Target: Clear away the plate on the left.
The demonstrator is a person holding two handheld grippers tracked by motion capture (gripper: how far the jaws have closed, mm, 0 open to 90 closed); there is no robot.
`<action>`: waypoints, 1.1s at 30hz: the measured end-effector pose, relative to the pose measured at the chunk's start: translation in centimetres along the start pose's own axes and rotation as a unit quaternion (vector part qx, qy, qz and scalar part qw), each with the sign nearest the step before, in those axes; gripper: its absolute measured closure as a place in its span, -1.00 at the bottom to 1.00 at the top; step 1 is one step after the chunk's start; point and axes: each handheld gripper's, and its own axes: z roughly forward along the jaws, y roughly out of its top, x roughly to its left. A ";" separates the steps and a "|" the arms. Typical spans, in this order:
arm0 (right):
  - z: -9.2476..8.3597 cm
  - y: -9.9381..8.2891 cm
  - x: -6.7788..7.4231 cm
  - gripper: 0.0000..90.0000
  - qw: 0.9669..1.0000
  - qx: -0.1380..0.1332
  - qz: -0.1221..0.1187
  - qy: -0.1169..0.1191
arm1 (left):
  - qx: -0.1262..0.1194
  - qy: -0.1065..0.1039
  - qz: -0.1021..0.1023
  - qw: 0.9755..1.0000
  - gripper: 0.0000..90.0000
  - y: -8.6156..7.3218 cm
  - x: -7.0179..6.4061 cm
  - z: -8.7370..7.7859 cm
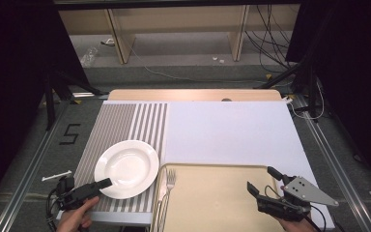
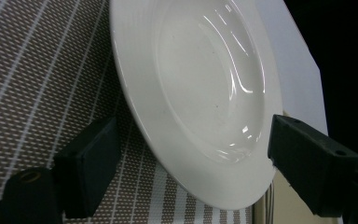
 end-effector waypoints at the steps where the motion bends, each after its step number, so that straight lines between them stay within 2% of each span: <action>1: 0.0 0.0 0.0 -0.57 1.000 0.000 0.000 0.000 | 0.002 -0.002 -0.007 1.000 -0.63 -0.1 0.0 0.1; 3: 0.0 0.0 0.0 -0.57 1.000 0.000 -0.001 0.000 | 0.007 -0.008 -0.016 1.000 -0.63 -0.2 0.0 0.3; 7: 0.0 0.0 0.0 -0.57 1.000 0.000 0.000 0.000 | 0.000 -0.010 -0.025 1.000 -0.63 -0.5 -0.4 0.7; 10: 0.0 0.0 0.0 -0.57 1.000 0.005 -0.001 -0.001 | -0.004 -0.025 -0.045 0.999 -0.61 -0.9 -0.4 1.0; 13: 0.0 0.0 0.0 -0.57 1.000 0.003 0.000 0.000 | -0.001 -0.032 -0.069 0.997 -0.56 -1.3 -0.2 1.4; 16: 0.0 0.0 0.0 -0.57 1.000 0.001 0.001 0.001 | -0.021 -0.037 -0.085 0.995 -0.50 -1.4 -0.2 1.4; 18: 0.0 0.0 0.0 -0.57 1.000 0.001 0.001 0.001 | -0.033 -0.045 -0.097 0.994 -0.44 -1.4 -0.1 1.3; 21: 0.1 0.0 0.0 -0.57 1.000 0.000 0.002 0.002 | -0.032 -0.057 -0.123 0.990 -0.40 -1.5 0.3 1.5; 24: 0.0 0.0 0.0 -0.57 1.000 -0.001 0.003 0.002 | -0.031 -0.055 -0.135 0.989 -0.32 -1.6 0.5 1.8; 27: 0.1 0.0 0.0 -0.57 1.000 -0.001 0.004 0.002 | -0.036 -0.056 -0.139 0.988 -0.21 -1.7 0.6 1.9; 33: 0.1 -0.1 0.0 -0.57 1.000 -0.002 0.005 0.003 | -0.030 -0.058 -0.161 0.985 -0.04 -2.1 0.8 2.5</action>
